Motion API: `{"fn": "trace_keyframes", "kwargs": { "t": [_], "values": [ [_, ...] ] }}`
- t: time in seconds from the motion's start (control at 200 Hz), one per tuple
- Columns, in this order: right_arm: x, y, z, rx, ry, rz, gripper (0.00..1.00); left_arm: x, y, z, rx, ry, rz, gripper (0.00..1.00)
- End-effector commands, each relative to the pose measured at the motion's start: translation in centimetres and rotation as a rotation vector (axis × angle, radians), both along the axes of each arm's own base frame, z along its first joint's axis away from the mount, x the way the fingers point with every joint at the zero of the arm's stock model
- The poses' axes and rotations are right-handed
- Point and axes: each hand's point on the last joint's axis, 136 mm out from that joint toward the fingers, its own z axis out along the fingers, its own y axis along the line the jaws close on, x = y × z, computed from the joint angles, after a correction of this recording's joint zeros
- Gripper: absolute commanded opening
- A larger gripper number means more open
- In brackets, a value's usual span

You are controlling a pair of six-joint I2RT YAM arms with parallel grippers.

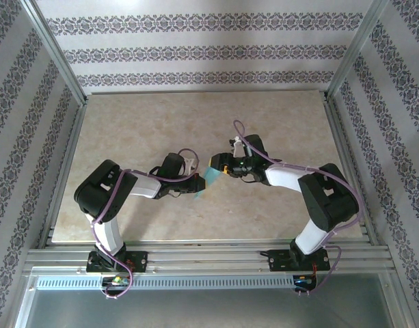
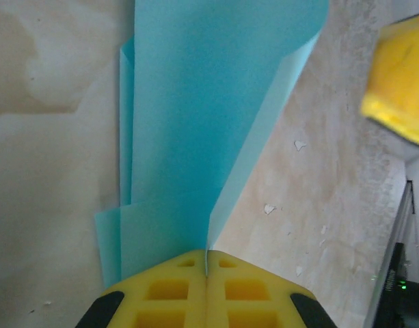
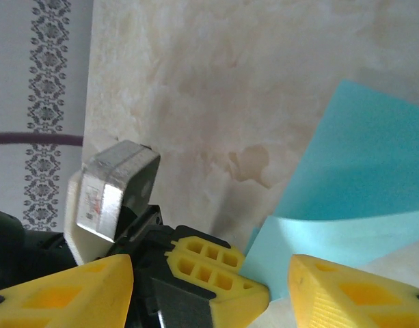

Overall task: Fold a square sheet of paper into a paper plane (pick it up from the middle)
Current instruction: Fold the wing for the fifth time at the center of the table.

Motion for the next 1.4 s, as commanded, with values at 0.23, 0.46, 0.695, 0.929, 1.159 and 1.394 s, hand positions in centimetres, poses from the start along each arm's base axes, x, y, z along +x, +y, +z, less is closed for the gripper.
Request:
{"fn": "trace_keyframes", "kwargs": {
  "t": [0.23, 0.46, 0.695, 0.929, 1.159, 1.394],
  "values": [
    [-0.4, 2.7, -1.7, 0.011, 0.029, 0.065, 0.60, 0.6, 1.7, -1.5, -0.009, 0.144, 0.100, 0.00],
    [0.1, 3.9, -2.1, 0.022, 0.039, 0.092, 0.60, 0.7, 2.3, -2.1, -0.014, 0.194, 0.137, 0.00],
    [0.8, 4.5, -2.9, 0.026, 0.058, 0.090, 0.59, 0.8, 2.6, -2.6, -0.019, 0.227, 0.161, 0.00],
    [1.1, 4.8, -3.4, 0.028, 0.070, 0.097, 0.59, 0.7, 2.8, -2.9, -0.006, 0.227, 0.156, 0.12],
    [1.1, 5.2, -3.1, 0.046, 0.068, 0.113, 0.59, 0.7, 3.0, -3.2, 0.013, 0.219, 0.155, 0.20],
    [1.3, 5.3, -2.9, 0.056, 0.063, 0.120, 0.59, 0.6, 3.2, -3.4, 0.031, 0.212, 0.160, 0.12]
  ]
}}
